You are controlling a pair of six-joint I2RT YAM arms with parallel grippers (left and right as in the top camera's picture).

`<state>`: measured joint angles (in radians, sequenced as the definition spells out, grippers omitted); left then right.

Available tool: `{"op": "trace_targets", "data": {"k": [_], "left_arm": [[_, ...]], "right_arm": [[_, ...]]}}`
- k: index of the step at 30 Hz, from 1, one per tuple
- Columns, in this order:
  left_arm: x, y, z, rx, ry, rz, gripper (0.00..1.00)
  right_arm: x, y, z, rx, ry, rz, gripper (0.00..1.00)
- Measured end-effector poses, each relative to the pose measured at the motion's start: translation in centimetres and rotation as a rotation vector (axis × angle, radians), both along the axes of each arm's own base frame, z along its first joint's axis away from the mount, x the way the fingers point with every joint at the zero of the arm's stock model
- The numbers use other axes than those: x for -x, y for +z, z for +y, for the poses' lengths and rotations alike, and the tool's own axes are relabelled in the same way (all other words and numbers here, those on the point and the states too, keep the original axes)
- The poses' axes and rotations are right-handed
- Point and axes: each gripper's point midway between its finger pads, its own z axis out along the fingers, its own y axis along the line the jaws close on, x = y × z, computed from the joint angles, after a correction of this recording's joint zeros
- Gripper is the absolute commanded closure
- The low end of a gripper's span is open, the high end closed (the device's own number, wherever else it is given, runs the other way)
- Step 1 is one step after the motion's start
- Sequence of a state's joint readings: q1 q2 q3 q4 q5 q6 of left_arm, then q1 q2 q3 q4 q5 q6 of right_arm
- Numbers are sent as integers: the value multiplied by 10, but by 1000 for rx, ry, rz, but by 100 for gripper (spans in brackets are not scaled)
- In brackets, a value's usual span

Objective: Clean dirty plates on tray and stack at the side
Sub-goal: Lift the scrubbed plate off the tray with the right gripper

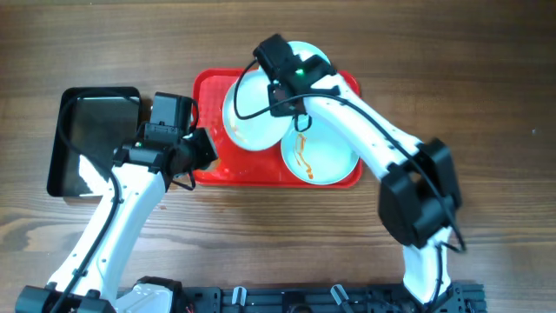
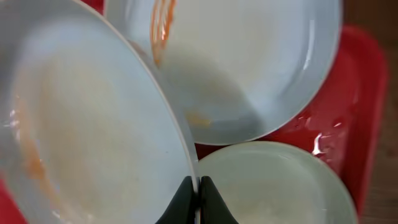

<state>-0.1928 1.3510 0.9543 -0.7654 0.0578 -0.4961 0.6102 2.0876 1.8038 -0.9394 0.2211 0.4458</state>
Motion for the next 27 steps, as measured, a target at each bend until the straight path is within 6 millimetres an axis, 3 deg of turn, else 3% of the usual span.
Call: {"op": "trace_targets", "data": {"k": [2, 5, 12, 20, 27], "left_arm": [[1, -2, 0, -2, -1, 11, 96], [2, -6, 0, -5, -1, 23, 96], [2, -6, 0, -5, 0, 24, 96], [2, -6, 0, -5, -1, 25, 96], [2, -6, 0, -5, -1, 25, 96]], "right_arm": [[-2, 39, -3, -26, 9, -81, 96], [-2, 68, -8, -27, 22, -147, 96], [-6, 101, -27, 196, 26, -310, 96], [14, 151, 4, 489, 67, -587, 96], [25, 180, 1, 665, 37, -698, 96]]}}
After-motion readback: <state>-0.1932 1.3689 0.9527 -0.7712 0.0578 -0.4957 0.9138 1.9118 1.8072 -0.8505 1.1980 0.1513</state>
